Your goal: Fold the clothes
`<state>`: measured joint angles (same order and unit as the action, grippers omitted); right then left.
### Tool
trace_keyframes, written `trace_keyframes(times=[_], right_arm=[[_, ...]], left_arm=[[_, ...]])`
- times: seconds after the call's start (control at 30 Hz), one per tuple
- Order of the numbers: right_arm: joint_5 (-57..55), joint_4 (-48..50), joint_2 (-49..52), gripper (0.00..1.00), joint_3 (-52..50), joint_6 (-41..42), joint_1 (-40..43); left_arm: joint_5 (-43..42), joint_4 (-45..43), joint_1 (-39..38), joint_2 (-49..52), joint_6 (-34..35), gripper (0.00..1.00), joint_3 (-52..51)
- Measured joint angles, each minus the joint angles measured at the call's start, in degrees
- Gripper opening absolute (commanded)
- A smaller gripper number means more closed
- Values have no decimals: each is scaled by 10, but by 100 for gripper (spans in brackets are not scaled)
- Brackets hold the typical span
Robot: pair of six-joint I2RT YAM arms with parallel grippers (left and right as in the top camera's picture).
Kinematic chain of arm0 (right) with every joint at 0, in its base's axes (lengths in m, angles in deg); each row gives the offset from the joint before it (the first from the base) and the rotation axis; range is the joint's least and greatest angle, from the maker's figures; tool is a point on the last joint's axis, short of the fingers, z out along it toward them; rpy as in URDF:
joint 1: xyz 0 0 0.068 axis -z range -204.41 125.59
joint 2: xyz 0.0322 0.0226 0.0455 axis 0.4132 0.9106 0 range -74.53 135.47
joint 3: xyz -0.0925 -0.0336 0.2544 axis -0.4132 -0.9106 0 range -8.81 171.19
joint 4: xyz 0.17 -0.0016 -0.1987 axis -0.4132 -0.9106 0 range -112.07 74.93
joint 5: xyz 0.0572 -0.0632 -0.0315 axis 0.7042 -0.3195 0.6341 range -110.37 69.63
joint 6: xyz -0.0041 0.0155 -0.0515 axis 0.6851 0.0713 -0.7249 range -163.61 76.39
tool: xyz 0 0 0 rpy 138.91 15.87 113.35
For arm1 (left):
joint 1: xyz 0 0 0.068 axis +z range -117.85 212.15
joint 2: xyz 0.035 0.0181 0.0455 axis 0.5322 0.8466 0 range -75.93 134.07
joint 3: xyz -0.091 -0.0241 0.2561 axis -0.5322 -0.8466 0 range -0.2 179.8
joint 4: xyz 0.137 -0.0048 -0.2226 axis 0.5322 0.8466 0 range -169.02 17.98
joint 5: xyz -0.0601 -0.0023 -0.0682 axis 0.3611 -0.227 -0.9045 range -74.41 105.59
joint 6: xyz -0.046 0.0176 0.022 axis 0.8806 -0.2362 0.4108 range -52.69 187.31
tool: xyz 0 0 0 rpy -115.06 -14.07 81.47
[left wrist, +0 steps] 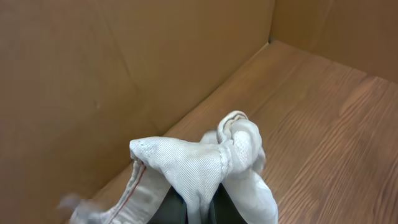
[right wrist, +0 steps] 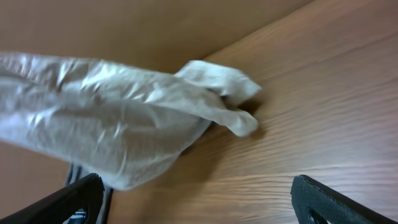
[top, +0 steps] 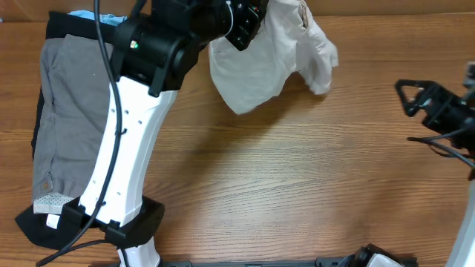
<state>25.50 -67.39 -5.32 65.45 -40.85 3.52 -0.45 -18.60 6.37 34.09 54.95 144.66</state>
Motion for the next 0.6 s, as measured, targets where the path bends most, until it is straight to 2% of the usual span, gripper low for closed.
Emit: trace_keyframes(times=[0.33, 0.6], right_arm=[[-17, 59, 15, 100, 0, -13, -151], [-26, 140, 22, 99, 0, -32, -252]], left_arm=[[2, 43, -2, 0, 2, 4, -1], [2, 104, -37, 11, 2, 4, -1]])
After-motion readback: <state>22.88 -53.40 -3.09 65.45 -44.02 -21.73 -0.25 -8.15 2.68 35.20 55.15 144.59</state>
